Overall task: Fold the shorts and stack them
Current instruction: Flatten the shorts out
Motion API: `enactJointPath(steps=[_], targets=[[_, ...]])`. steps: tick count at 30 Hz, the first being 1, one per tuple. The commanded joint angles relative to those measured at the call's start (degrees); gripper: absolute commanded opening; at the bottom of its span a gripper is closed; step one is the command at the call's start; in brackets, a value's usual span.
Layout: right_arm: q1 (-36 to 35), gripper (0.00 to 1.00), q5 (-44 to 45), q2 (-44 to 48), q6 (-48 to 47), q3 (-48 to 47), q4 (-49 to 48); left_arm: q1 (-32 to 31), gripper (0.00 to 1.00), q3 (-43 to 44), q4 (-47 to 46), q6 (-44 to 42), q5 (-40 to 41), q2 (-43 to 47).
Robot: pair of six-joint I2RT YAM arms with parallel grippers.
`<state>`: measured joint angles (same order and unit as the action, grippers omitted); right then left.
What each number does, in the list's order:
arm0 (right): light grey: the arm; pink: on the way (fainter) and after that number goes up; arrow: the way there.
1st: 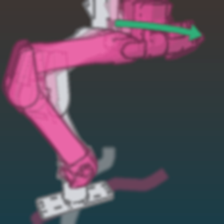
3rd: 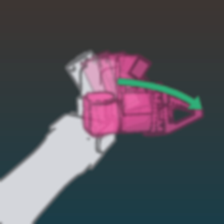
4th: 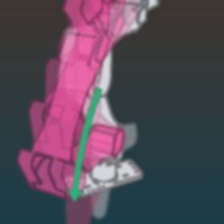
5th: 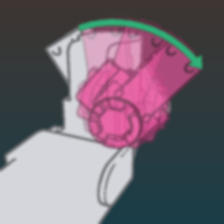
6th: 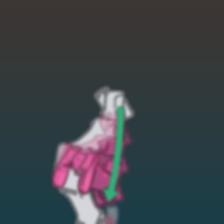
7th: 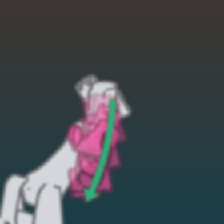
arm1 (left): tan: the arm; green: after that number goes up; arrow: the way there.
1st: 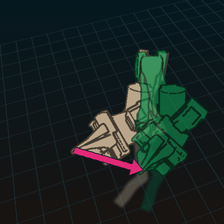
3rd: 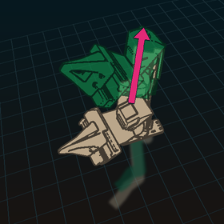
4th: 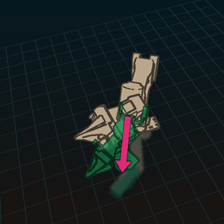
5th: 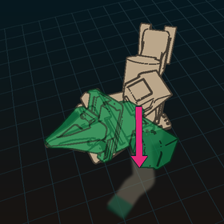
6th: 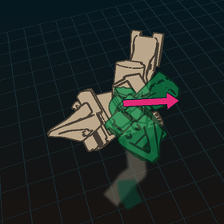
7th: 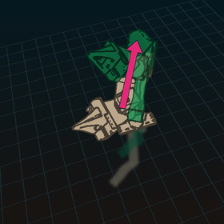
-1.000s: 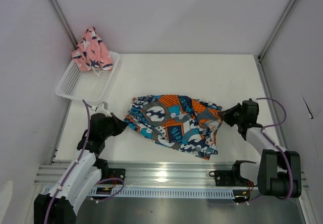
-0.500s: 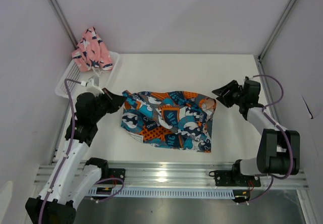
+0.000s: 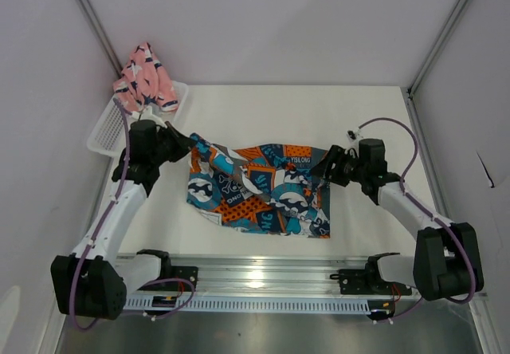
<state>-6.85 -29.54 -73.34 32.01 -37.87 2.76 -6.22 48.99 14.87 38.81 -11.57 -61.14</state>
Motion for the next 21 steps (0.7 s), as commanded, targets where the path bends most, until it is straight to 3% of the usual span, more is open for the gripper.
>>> enactJointPath(steps=[1, 9, 21], targets=[[-5.8, 0.62, 3.7, 3.1, -9.1, 0.2, 3.8, 3.3, 0.00, 2.3, -2.6, -1.2, 1.6, -1.7], [-16.3, 0.56, 17.4, 6.4, -9.2, 3.5, 9.1, 9.4, 0.00, 1.8, -5.4, -0.4, -1.8, -6.1], [-26.0, 0.56, 22.8, 13.4, -4.4, 9.2, 11.9, 9.4, 0.00, -4.0, -9.2, 1.8, -2.3, -4.3]])
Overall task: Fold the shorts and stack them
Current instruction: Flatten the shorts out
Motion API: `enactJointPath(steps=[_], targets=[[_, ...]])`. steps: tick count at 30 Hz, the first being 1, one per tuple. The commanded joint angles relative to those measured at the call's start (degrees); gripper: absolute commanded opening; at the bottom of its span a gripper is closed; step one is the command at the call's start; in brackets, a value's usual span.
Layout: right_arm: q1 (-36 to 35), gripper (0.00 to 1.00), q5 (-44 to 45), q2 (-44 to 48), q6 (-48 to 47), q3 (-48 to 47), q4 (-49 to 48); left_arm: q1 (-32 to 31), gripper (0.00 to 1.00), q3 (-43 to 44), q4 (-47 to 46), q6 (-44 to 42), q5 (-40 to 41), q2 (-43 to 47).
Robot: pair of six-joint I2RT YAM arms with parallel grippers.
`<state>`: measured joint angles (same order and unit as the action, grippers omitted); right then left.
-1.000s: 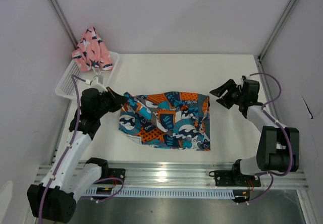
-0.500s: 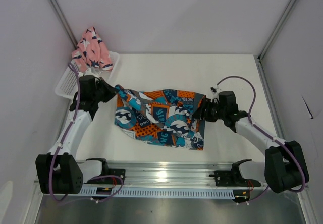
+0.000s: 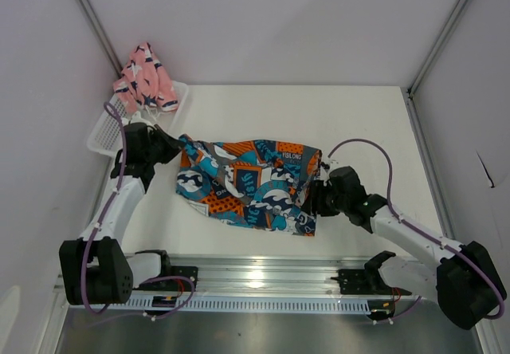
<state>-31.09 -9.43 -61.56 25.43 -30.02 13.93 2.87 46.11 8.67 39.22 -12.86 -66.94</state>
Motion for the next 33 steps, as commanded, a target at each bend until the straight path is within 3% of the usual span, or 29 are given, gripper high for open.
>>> enactJointPath(steps=[1, 10, 18, 33], targets=[[-2.3, 0.56, 2.5, 2.6, 3.0, 1.7, 0.6, 0.3, 0.00, -1.4, -3.2, 1.6, -0.8, 1.6], [-5.6, 0.54, 3.5, 2.1, 6.7, 3.2, -1.8, 0.3, 0.00, -1.5, -1.2, 2.1, 1.4, 3.2], [-7.0, 0.53, 3.3, -4.4, 7.2, 3.3, -6.4, 0.3, 0.00, -1.1, -0.5, 2.7, 0.5, 3.5], [-8.6, 0.38, -0.2, -9.2, 9.3, 3.6, -11.6, 0.4, 0.00, -2.8, -0.5, 4.3, 0.4, 4.8]])
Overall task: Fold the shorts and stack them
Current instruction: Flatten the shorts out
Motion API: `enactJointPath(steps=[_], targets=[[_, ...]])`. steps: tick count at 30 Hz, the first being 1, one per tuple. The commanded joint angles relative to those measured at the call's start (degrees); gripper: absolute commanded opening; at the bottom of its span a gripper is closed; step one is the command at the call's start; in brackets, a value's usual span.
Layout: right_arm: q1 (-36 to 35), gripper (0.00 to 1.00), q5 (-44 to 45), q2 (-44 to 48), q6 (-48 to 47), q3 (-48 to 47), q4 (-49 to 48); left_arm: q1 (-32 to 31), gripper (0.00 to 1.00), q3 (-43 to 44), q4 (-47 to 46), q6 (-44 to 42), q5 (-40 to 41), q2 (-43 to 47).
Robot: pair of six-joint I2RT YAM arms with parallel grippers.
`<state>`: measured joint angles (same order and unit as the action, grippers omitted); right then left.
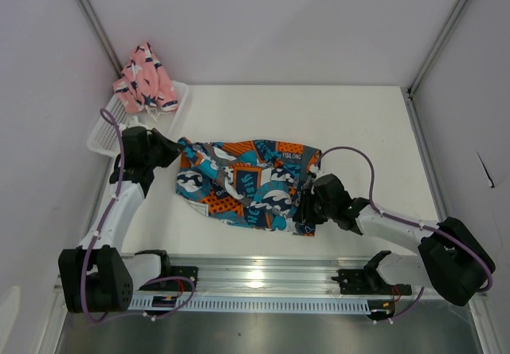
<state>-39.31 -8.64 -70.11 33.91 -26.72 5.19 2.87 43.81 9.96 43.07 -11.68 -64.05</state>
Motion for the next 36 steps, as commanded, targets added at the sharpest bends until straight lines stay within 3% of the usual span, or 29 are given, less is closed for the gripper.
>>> enactJointPath(steps=[1, 10, 19, 29, 36], targets=[[-0.4, 0.34, -1.0, -0.8, 0.9, 0.3, -2.9, 0.4, 0.00, -1.3, -2.7, 0.4, -1.2, 2.1], [0.0, 0.00, -0.5, 3.5, 1.9, -0.2, -1.9, 0.3, 0.00, -1.7, -5.4, -0.9, -5.5, 1.0], [6.4, 0.00, -5.0, 13.5, -0.5, -1.8, 3.9, 0.4, 0.00, -0.5, -3.6, -1.6, -6.2, 2.2], [20.8, 0.00, -15.0, 14.2, -4.3, -10.1, 6.2, 0.4, 0.00, 3.7, 5.2, -1.7, 1.0, 8.8], [26.3, 0.00, -19.8, 11.6, -6.0, -18.2, 7.8, 0.5, 0.00, 4.1, 3.6, -1.8, -2.4, 11.4]])
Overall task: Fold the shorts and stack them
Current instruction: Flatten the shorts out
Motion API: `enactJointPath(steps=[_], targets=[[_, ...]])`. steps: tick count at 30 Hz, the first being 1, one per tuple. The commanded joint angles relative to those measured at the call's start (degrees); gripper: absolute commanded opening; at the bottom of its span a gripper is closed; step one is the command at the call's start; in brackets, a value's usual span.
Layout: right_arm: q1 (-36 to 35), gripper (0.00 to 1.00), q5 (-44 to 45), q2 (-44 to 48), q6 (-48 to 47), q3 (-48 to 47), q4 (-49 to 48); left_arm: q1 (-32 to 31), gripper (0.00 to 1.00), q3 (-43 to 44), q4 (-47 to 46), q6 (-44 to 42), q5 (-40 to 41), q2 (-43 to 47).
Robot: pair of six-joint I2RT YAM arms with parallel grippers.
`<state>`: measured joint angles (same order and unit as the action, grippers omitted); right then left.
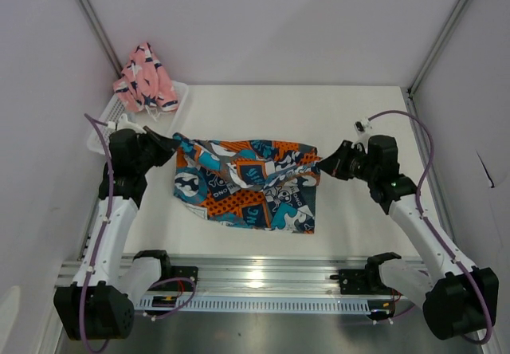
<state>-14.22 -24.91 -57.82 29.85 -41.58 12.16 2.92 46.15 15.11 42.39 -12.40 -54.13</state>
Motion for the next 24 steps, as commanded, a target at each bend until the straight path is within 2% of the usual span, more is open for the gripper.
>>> enactJointPath(steps=[1, 7, 11, 14, 18, 23, 24], targets=[[2.5, 0.00, -3.9, -0.7, -2.1, -3.6, 0.8, 0.4, 0.00, 1.7, -1.8, -1.2, -2.7, 1.6], [8.8, 0.00, -8.0, -2.6, -1.9, -7.1, 0.4, 0.4, 0.00, 2.0, -4.1, -2.5, -5.6, 3.5], [11.4, 0.00, -8.8, -4.1, -1.8, -7.7, 1.7, 0.3, 0.00, 1.6, -1.2, -2.3, -4.4, 4.7], [11.3, 0.00, -10.3, -3.9, -1.6, -4.7, 2.1, 0.4, 0.00, -4.0, 0.4, -1.0, -2.9, 6.7], [10.4, 0.00, -10.6, -1.9, -0.6, 6.5, 0.3, 0.4, 0.00, -11.8, 0.6, -0.7, 0.3, 9.7], [9.7, 0.00, -8.2, 1.6, -1.5, 13.1, 0.9, 0.4, 0.00, -22.9, -0.4, -0.5, -0.4, 13.8], [9.7, 0.00, -7.6, 1.8, -1.7, 13.9, 1.5, 0.3, 0.08, -23.9, -0.4, -0.5, -0.6, 15.3]])
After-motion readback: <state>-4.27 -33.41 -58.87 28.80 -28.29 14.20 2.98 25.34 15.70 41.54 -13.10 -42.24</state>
